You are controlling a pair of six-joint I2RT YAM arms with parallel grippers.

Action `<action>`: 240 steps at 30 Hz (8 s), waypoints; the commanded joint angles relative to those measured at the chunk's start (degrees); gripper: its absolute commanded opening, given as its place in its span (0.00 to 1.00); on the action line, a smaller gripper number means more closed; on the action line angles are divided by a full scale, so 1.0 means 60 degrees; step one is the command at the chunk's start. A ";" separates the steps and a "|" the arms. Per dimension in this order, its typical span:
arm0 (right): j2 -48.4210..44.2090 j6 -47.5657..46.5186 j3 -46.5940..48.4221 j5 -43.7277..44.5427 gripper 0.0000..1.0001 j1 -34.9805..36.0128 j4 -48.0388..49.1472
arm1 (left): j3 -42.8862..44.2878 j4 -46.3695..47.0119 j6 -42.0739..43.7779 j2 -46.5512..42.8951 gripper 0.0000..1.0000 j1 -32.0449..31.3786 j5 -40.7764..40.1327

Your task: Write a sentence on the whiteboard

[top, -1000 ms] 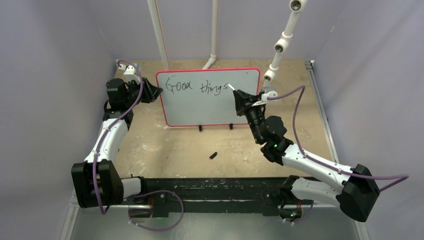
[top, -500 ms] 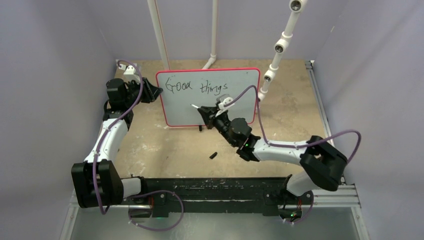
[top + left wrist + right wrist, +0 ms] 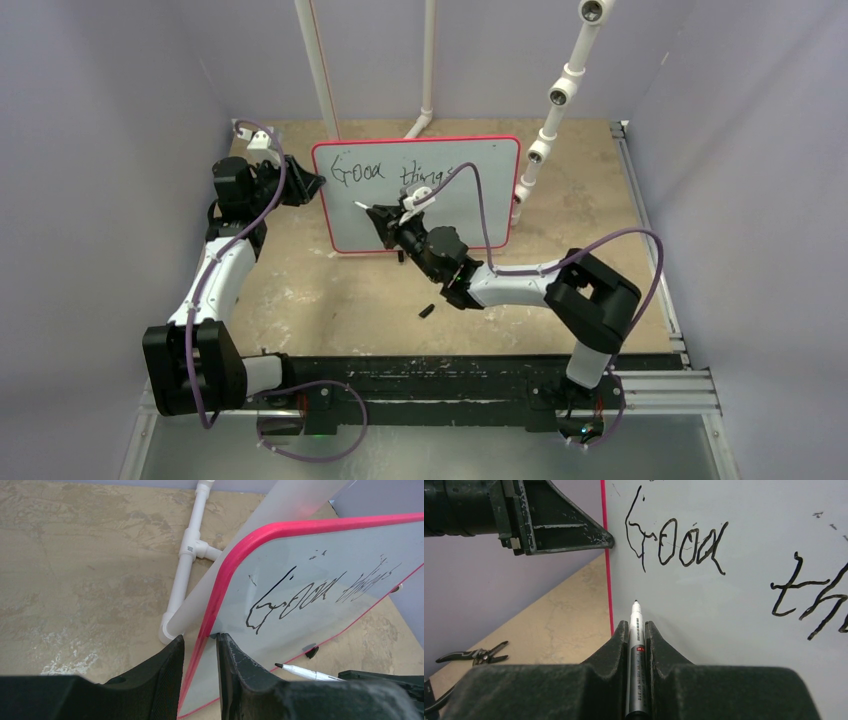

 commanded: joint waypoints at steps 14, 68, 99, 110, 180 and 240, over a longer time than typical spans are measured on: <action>0.0734 -0.0151 0.0841 0.1189 0.00 0.0023 -0.0246 | -0.0056 0.0288 0.0054 -0.0213 0.29 0.0000 0.0043; 0.0734 0.0413 -0.0006 0.1775 0.00 0.0192 -0.0437 | -0.0055 0.0286 0.0068 -0.0249 0.30 0.0000 0.0033; 0.1031 0.0574 0.0076 0.1665 0.00 0.0328 -0.0871 | -0.0056 0.0324 0.0038 -0.0235 0.30 -0.0001 0.0079; 0.1065 0.0531 0.0183 0.1636 0.00 0.0360 -0.1010 | -0.0067 0.0311 0.0036 -0.0264 0.29 -0.0001 0.0058; 0.1121 0.0267 0.0056 0.1938 0.00 0.0404 -0.0664 | -0.0056 0.0332 0.0024 -0.0207 0.30 -0.0011 0.0093; 0.0500 -0.0182 0.0319 0.2727 0.00 0.0404 -0.0354 | -0.0084 0.0302 0.0049 -0.0262 0.30 -0.0010 0.0076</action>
